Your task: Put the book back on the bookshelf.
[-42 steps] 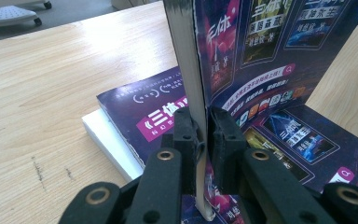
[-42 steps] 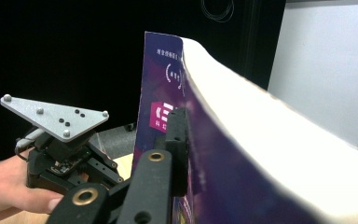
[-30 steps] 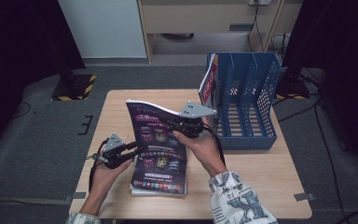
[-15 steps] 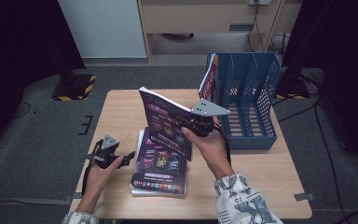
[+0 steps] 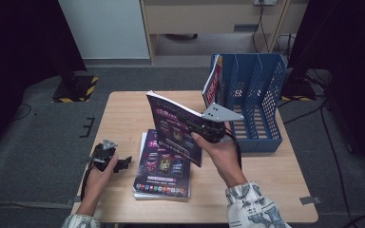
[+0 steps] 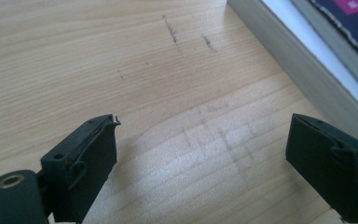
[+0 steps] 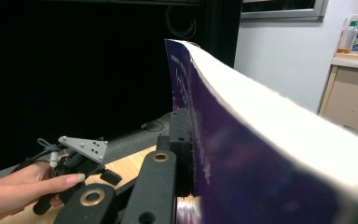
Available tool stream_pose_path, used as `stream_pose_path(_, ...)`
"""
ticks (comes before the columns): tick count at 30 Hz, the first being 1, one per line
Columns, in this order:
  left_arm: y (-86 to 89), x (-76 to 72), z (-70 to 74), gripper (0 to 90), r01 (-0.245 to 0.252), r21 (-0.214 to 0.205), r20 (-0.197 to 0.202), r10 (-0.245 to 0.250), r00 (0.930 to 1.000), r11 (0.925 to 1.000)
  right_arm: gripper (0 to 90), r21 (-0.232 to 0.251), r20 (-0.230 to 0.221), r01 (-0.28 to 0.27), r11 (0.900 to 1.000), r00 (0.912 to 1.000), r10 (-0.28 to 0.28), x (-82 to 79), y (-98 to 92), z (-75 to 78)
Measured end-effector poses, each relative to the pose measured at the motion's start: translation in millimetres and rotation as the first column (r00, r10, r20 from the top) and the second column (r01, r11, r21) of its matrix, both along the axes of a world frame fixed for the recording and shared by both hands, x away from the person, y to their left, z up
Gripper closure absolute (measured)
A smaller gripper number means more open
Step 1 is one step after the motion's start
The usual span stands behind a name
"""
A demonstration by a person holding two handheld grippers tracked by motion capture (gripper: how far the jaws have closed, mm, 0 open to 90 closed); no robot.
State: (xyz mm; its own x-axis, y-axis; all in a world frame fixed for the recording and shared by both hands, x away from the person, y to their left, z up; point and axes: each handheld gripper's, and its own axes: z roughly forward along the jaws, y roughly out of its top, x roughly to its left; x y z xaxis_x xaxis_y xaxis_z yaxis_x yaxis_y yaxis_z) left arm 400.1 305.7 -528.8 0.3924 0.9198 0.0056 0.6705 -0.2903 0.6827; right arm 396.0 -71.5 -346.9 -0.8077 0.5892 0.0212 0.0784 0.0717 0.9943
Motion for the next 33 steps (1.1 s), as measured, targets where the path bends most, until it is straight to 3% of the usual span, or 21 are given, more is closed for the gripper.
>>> stream_pose_path(9, 0.2, 1.3, -3.2, 7.5, -0.008, 0.005, -0.003, 0.008, 1.0, 1.0, 82.6, 0.004, -0.005, 0.009, 1.0, 1.0, -0.009, -12.7, -23.3, -1.6)
stream_pose_path(20, -0.1, -0.7, -7.7, 3.2, -0.002, -0.011, 0.029, 0.002, 0.9996, 0.9999, 82.5, -0.009, -0.008, 0.025, 0.9996, 0.9997, -0.025, -27.4, -51.1, -6.9)
stream_pose_path(33, -0.4, -0.6, -7.8, 2.5, 0.0, -0.009, 0.027, 0.0, 0.9996, 1.0, 82.5, -0.003, -0.014, 0.053, 0.9986, 0.9985, -0.053, -45.4, -85.2, -16.3)
